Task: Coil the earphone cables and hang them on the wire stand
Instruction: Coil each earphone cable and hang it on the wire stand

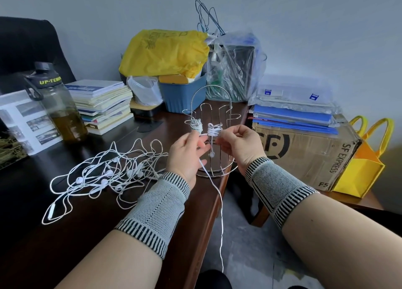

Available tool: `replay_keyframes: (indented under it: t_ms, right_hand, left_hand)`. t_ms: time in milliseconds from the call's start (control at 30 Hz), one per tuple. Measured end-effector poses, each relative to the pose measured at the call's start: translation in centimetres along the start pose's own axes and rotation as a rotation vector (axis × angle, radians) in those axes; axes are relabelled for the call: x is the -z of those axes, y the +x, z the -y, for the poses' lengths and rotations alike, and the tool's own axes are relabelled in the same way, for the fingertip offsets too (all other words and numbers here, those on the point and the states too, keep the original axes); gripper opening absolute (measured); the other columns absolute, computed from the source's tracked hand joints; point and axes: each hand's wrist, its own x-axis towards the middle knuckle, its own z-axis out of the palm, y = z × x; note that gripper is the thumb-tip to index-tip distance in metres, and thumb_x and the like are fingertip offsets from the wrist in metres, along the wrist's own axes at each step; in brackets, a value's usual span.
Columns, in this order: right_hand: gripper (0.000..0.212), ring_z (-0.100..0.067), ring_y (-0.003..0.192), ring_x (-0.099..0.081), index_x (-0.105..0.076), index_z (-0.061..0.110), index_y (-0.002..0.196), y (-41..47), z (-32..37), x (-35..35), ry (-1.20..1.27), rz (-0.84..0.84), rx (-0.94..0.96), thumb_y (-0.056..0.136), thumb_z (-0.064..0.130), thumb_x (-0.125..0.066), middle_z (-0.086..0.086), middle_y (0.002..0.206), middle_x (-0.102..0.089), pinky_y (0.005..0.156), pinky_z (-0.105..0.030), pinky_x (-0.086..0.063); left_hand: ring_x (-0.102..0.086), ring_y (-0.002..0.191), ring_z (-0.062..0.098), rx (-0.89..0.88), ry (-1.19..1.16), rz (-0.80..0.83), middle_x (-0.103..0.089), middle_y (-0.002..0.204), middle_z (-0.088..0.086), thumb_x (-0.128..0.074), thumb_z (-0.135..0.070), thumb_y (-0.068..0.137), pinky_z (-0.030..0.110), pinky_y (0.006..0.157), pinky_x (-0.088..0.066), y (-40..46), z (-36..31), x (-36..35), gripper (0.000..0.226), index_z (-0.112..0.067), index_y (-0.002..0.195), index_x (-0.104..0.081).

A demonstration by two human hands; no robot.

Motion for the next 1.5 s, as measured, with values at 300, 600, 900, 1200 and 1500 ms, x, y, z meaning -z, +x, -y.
replay_keyframes:
  t_ms: [300, 600, 900, 1200, 1500]
  right_hand:
    - [0.014, -0.030, 0.072, -0.060, -0.060, 0.011, 0.075, 0.1, 0.0, -0.5, -0.012, -0.017, -0.018, 0.083, 0.002, -0.066, -0.009, 0.063, -0.067, 0.071, -0.039, -0.048]
    - [0.015, -0.014, 0.072, -0.064, -0.054, 0.023, 0.075, -1.0, 0.0, -0.7, -0.593, -0.069, 0.325, 0.086, 0.019, -0.064, 0.004, 0.076, -0.066, 0.073, -0.031, -0.055]
    - [0.017, -0.008, 0.073, -0.060, -0.056, 0.025, 0.084, -1.7, -0.4, -0.6, -0.584, 0.042, 0.457, 0.083, 0.016, -0.071, 0.009, 0.078, -0.062, 0.075, -0.024, -0.051]
    - [0.017, -0.014, 0.076, -0.067, -0.055, 0.033, 0.083, -1.2, 0.0, -0.3, -0.552, 0.047, 0.335, 0.088, 0.018, -0.062, 0.004, 0.080, -0.065, 0.077, -0.027, -0.053]
    - [0.016, -0.017, 0.075, -0.069, -0.062, 0.034, 0.078, -0.8, 0.5, -0.6, -0.549, 0.062, 0.294, 0.089, 0.022, -0.061, 0.005, 0.078, -0.070, 0.081, -0.042, -0.057]
  left_hand:
    - [-0.069, 0.102, 0.025, 0.123, -0.162, -0.029, -0.073, 0.105, 0.008, -0.045, -0.026, 0.102, 0.054, 0.093, -0.045, 0.5, -1.4, 1.0, 0.037, -0.014, 0.067, -0.048]
    - [-0.063, 0.057, -0.003, -0.392, 0.814, -0.005, -0.069, 0.084, -0.001, -0.038, -0.024, 0.100, 0.029, 0.056, -0.046, -0.2, -1.6, 1.0, 0.029, -0.012, 0.086, -0.060]
    - [-0.049, 0.076, 0.027, -0.609, 1.196, -0.024, -0.053, 0.074, 0.002, -0.033, -0.023, 0.101, 0.036, 0.065, -0.036, 0.1, -2.3, 0.4, 0.030, -0.015, 0.073, -0.040]
    - [-0.066, 0.091, 0.018, 0.085, -0.058, -0.180, -0.068, 0.089, 0.006, -0.044, -0.009, 0.098, 0.033, 0.070, -0.052, 0.8, -2.1, 0.7, 0.026, -0.009, 0.074, -0.053]
    - [-0.057, 0.112, 0.036, 0.310, -0.286, -0.120, -0.064, 0.115, 0.018, -0.032, -0.012, 0.099, 0.062, 0.098, -0.038, 1.6, -2.2, 1.2, 0.019, -0.004, 0.095, -0.049]
